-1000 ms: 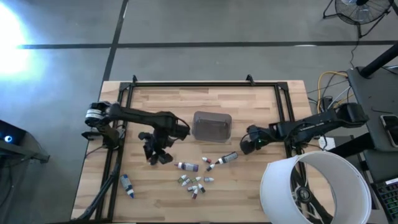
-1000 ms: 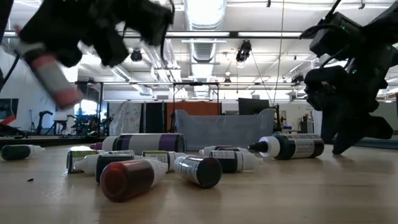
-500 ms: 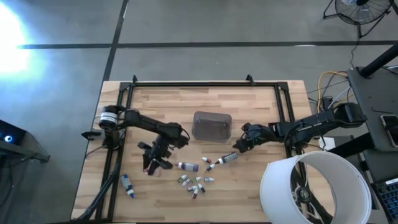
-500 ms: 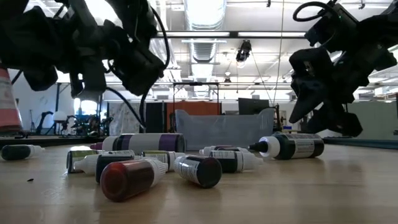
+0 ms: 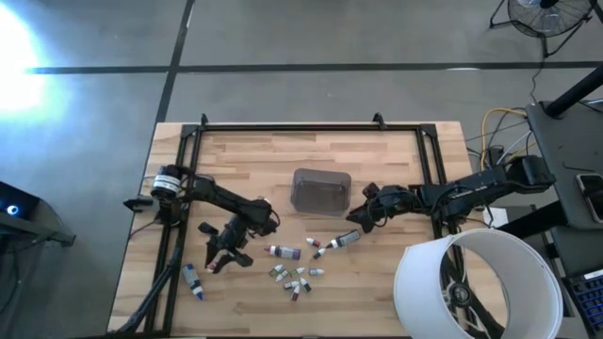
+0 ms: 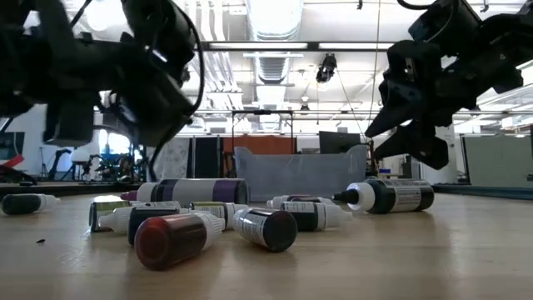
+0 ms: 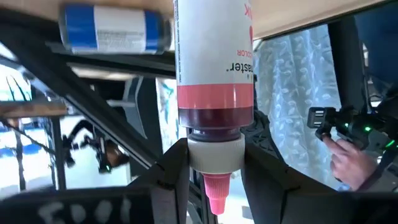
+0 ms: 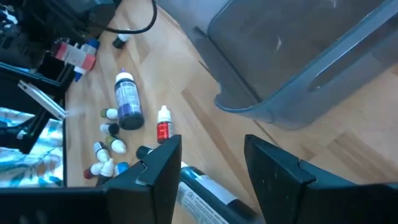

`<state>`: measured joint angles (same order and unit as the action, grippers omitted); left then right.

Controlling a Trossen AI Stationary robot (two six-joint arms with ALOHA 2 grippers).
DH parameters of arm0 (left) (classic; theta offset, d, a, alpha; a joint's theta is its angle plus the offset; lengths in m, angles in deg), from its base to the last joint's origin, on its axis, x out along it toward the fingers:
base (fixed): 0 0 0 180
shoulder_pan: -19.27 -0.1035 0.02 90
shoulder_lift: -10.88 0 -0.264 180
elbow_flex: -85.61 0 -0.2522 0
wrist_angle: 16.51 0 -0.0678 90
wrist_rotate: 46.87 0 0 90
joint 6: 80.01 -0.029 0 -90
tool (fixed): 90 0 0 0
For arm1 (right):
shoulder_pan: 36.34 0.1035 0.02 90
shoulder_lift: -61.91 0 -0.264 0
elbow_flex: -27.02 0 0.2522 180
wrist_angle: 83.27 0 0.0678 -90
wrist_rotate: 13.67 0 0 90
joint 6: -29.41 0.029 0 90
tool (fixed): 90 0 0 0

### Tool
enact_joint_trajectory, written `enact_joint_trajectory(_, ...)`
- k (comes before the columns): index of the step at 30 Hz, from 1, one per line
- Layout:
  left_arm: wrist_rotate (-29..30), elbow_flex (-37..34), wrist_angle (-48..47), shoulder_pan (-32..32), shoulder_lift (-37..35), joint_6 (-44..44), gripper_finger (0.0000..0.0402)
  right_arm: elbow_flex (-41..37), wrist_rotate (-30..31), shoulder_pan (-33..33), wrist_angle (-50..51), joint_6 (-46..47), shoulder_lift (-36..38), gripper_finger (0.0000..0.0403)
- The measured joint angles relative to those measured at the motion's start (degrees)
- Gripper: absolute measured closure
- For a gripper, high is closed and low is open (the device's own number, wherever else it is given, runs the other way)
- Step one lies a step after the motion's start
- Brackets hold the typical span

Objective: Pick & Place food coloring
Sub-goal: Prepare the large pink food coloring bottle on the table

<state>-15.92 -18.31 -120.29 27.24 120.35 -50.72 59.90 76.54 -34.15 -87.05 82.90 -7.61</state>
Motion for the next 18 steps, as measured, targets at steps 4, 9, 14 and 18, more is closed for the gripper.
enact_joint_trajectory(4,-0.8,-1.5,0.0,1.1,0.0,1.9,0.0307,0.0,0.0,0.0,0.1,-1.8,0.0,0.0234)
enact_joint_trajectory(9,-1.1,-3.2,0.3,2.1,0.0,4.2,0.0307,0.0,0.0,0.0,0.1,-2.6,0.0,0.0234)
enact_joint_trajectory(14,-1.7,-4.2,3.5,2.5,0.0,4.6,0.0300,0.0,0.0,0.0,0.1,-3.2,0.0,0.0234)
enact_joint_trajectory(18,-1.4,-4.2,8.3,2.8,0.0,6.7,0.0289,0.0,-0.1,0.0,0.1,-3.2,0.0,0.0234)
